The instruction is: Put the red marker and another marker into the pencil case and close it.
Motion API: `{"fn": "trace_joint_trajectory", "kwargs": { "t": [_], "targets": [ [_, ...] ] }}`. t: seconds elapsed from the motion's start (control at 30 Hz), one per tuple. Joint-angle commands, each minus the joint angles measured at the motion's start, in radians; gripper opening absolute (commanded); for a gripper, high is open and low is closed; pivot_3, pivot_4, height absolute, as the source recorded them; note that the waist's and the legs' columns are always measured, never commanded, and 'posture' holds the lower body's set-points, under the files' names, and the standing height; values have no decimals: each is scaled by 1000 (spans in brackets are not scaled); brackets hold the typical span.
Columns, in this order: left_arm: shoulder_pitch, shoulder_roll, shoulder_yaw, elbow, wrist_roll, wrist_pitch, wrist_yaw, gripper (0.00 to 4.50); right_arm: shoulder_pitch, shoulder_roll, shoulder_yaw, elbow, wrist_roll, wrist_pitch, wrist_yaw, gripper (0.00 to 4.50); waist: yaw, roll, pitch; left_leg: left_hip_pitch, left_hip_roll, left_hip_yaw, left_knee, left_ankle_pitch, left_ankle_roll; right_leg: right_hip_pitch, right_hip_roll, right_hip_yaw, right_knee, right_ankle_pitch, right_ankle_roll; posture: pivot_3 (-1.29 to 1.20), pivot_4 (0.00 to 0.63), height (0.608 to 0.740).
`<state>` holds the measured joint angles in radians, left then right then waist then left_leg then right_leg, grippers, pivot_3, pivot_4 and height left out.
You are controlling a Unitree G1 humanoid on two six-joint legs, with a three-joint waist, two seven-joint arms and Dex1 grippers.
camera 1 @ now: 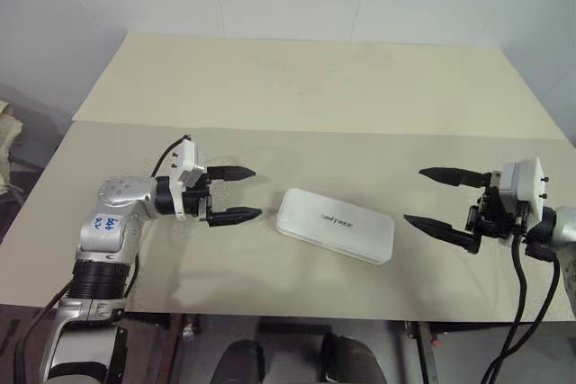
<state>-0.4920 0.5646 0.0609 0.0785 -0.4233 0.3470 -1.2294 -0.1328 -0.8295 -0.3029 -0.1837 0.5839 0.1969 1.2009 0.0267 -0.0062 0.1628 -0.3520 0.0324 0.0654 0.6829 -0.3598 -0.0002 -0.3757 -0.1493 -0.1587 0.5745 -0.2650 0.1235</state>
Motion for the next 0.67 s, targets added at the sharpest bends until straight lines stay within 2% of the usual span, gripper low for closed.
{"fn": "trace_joint_trajectory", "kwargs": {
  "t": [0.03,0.23,0.43,0.67],
  "targets": [
    [6,-11,10,-70,-34,-9,29,4477,-22,-6,0,19,2,-23,23,4500,0,0,0,0,0,0,0,0,0,0,0,0,0,0,0,0,150,740],
    [6,-37,-14,-137,-48,13,70,4477,5,-10,-30,27,3,-32,22,4500,-1,0,0,0,0,0,0,0,0,0,0,0,0,0,0,0,150,740],
    [-4,-24,-15,-136,-56,15,70,4477,15,-34,-58,66,-17,-58,24,4500,0,0,0,0,0,1,0,0,0,0,0,0,0,0,0,0,150,740],
    [13,-23,-26,-158,-61,29,83,4477,65,2,-50,19,-4,-50,-20,4500,0,0,0,0,0,1,0,0,-1,0,0,0,0,0,0,0,150,740]
  ]
}}
